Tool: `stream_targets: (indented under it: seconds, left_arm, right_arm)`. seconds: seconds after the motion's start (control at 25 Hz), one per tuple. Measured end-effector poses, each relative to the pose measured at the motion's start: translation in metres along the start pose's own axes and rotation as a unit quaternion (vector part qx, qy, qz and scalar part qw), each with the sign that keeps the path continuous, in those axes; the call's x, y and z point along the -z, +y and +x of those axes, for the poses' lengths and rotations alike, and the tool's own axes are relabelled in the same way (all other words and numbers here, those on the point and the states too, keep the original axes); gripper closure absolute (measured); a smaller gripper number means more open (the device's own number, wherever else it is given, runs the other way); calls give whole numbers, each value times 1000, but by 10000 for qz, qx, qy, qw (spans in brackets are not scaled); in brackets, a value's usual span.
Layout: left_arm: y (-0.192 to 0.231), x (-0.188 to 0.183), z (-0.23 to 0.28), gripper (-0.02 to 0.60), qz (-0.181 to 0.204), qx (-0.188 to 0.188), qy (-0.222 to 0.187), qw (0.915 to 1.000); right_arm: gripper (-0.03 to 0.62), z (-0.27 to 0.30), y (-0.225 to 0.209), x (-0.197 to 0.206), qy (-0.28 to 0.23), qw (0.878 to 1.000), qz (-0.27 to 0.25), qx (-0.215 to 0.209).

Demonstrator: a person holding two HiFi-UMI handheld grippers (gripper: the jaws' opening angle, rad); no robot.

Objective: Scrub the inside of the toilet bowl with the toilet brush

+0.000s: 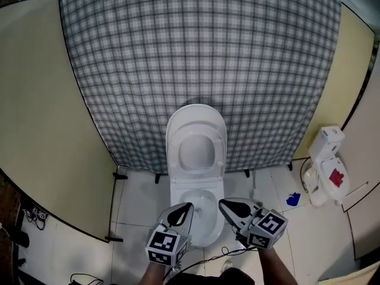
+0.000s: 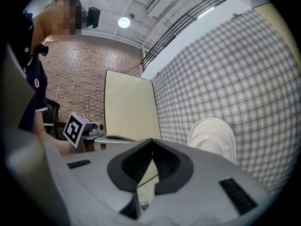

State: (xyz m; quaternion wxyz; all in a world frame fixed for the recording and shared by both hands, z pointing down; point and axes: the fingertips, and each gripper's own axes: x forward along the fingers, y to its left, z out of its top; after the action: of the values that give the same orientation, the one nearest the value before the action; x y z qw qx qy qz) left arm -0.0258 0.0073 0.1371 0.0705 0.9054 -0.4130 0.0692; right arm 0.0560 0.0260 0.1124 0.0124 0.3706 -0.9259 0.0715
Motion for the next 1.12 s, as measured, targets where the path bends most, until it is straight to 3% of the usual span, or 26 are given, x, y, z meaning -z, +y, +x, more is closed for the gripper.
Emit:
stream_targets:
  seconds: [0.12, 0.32, 0.6, 1.12]
  left_arm:
    - [1, -33, -6, 577, 236, -53, -124, 9996]
    - [2, -79, -30, 577, 302, 44, -293, 9991]
    - [-23, -94, -2, 577, 270, 189, -308, 9990]
    - [-11, -102, 31, 577, 99, 301, -348, 9989]
  right_arm:
    - [592, 2, 11, -20, -104, 9999, -6, -27]
    - [592, 2, 38, -57, -217, 9998, -41, 37]
    - [594, -14, 20, -96, -449, 9980, -436, 59]
    - [594, 8, 0, -89, -244, 9985, -485, 75]
